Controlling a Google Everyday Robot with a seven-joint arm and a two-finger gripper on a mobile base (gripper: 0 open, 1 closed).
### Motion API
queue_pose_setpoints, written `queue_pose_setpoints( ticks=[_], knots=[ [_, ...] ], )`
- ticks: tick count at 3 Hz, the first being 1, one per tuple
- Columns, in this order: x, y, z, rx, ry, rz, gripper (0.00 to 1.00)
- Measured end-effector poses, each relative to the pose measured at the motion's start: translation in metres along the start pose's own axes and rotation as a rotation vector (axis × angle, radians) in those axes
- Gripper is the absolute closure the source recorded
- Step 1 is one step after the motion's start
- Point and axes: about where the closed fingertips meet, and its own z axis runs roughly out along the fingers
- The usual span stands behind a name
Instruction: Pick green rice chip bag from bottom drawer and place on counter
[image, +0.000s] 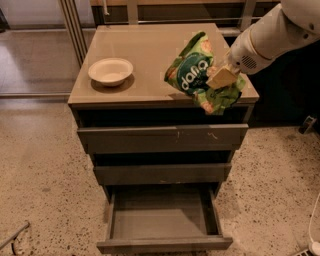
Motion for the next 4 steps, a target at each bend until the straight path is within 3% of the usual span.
queue_pose_setpoints(
  ticks=[1,3,4],
  knots=[
    [-0.003,-0.037,0.010,0.056,-0.052,0.037,1.00],
    [-0.014,-0.089,0.045,0.136,-0.186,0.046,1.00],
    [-0.030,-0.123,0.088,0.132,-0.224,0.034,1.00]
  ],
)
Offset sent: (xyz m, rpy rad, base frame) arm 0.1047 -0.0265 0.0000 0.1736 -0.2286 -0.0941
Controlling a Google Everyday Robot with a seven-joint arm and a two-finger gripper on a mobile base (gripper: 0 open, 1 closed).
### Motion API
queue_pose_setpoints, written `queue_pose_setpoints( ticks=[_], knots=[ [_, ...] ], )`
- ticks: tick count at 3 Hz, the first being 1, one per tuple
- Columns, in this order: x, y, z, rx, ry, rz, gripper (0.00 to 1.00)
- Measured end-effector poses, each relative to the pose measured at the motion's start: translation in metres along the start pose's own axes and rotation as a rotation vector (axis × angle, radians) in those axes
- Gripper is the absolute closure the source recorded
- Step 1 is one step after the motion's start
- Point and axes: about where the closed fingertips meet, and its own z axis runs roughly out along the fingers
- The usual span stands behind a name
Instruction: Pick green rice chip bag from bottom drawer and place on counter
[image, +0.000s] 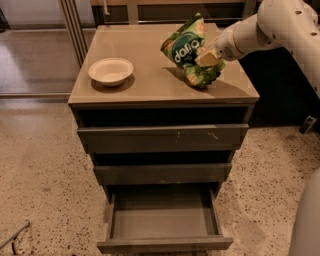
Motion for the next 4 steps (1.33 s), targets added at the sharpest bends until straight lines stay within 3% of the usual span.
queue_pose_setpoints(
  ticks=[1,4],
  knots=[
    [-0.0010,-0.0017,0.0010,0.002,-0.003,0.001,1.00],
    [-0.0010,-0.0016,0.0011,0.002,-0.003,0.001,0.34]
  ],
)
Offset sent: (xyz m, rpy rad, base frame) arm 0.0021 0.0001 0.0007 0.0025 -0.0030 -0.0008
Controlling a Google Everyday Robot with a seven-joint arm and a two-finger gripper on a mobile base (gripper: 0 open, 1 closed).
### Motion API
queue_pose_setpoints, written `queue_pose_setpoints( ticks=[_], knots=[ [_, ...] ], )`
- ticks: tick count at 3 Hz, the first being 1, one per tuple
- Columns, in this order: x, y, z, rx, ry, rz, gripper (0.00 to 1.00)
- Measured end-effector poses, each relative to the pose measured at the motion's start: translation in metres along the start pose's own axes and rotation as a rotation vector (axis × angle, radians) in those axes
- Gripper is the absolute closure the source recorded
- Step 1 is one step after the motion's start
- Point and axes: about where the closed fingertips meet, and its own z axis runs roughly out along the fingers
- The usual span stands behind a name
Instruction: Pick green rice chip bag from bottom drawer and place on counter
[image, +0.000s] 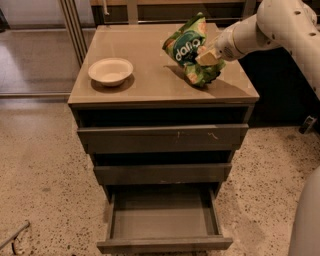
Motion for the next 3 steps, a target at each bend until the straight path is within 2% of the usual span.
queue_pose_setpoints(
  ticks=[1,2,3],
  knots=[
    [0.0000,0.0000,0.0000,0.000,0.000,0.000,0.11],
    [0.0000,0.0000,0.0001,0.000,0.000,0.000,0.00],
    [0.0000,0.0000,0.0001,0.000,0.000,0.000,0.00]
  ],
)
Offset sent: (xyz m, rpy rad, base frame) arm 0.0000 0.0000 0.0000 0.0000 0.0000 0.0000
